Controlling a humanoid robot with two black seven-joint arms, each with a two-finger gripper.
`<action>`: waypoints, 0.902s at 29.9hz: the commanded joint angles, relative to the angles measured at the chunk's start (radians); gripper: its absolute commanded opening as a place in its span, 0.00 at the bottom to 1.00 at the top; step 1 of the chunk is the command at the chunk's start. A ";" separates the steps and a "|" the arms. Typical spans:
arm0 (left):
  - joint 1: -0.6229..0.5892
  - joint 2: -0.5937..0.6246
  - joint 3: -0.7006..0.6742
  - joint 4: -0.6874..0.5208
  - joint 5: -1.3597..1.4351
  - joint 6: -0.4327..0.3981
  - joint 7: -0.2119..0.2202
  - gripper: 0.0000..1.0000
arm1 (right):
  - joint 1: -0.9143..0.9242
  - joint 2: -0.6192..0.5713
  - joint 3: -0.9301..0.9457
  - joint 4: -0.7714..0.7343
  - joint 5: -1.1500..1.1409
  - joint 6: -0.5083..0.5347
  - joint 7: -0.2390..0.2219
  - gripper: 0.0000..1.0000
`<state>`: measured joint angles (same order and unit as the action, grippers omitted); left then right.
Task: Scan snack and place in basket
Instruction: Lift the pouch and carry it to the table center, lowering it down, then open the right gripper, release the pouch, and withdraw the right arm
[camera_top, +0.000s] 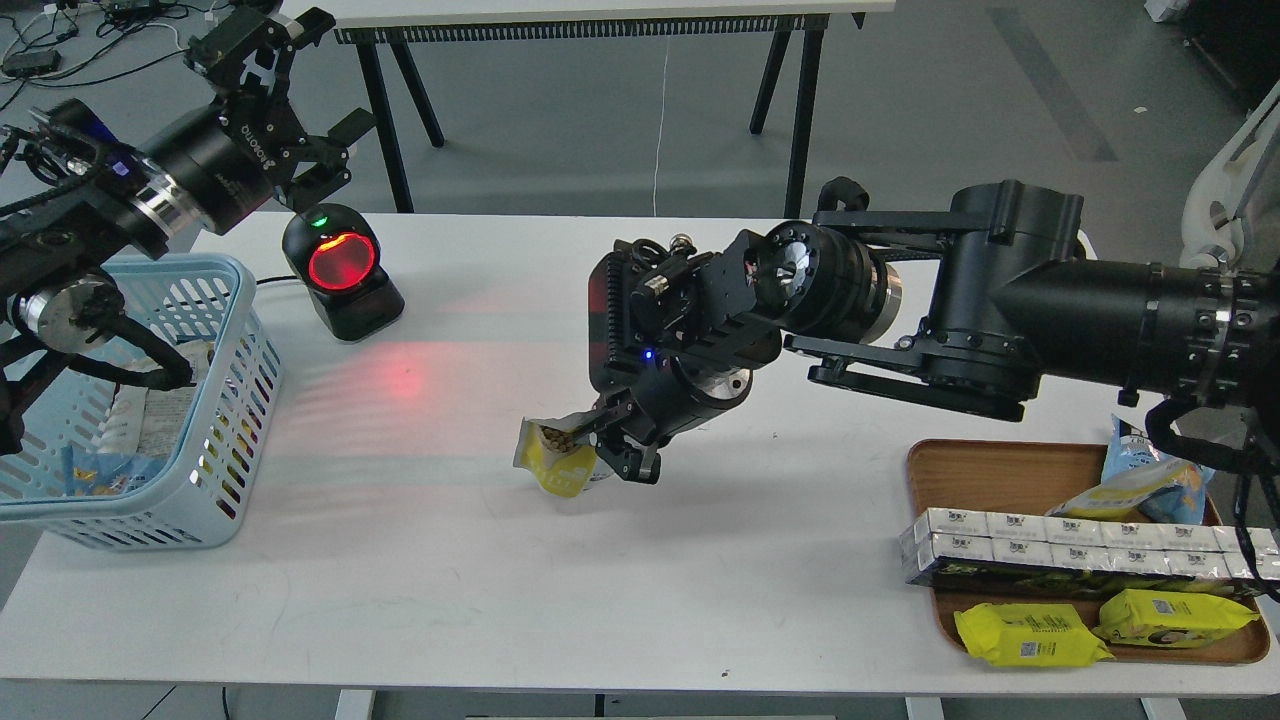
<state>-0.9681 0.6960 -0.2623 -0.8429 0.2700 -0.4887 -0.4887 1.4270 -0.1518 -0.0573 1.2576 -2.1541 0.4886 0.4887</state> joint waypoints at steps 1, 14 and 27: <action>0.000 -0.001 0.000 0.001 0.000 0.000 0.000 1.00 | -0.005 0.001 -0.015 0.000 0.000 0.000 0.000 0.03; 0.000 -0.003 0.000 0.001 0.000 0.000 0.000 1.00 | -0.026 0.011 -0.015 -0.004 0.007 0.000 0.000 0.77; -0.009 0.010 0.000 0.015 -0.003 0.000 0.000 1.00 | 0.016 -0.017 0.322 -0.181 0.207 0.000 0.000 0.98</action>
<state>-0.9750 0.7002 -0.2626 -0.8352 0.2671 -0.4887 -0.4887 1.4279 -0.1474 0.1874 1.1503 -2.0458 0.4887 0.4887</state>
